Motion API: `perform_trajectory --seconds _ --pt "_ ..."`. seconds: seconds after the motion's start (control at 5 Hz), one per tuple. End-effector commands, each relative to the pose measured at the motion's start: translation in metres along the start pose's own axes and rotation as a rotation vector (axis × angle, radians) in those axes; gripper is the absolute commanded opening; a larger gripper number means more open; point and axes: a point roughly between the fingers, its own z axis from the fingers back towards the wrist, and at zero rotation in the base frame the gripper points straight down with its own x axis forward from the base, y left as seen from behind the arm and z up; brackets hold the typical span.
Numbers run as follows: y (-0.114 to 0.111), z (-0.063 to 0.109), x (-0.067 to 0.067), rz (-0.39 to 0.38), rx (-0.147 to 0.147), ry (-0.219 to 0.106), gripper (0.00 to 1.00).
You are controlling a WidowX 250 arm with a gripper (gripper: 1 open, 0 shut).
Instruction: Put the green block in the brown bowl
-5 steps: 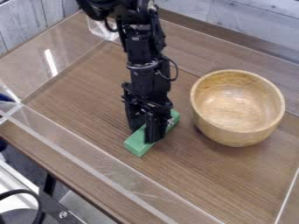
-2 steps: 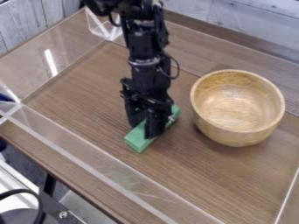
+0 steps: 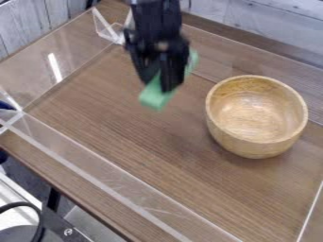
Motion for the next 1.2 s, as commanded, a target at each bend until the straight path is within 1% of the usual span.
perform_trajectory --seconds 0.0,0.2,0.4,0.6,0.8,1.0 --pt "-0.017 0.043 0.037 0.037 -0.022 -0.122 0.00" --pt "-0.041 0.041 0.079 0.016 -0.032 -0.111 0.00" --pt "-0.057 0.022 0.111 -0.015 -0.025 -0.072 0.00" --pt "-0.047 0.015 0.114 -0.046 -0.018 -0.049 0.00" --pt "-0.048 0.008 0.119 -0.111 -0.017 -0.027 0.00" --pt "-0.059 -0.010 0.123 -0.130 -0.034 -0.039 1.00"
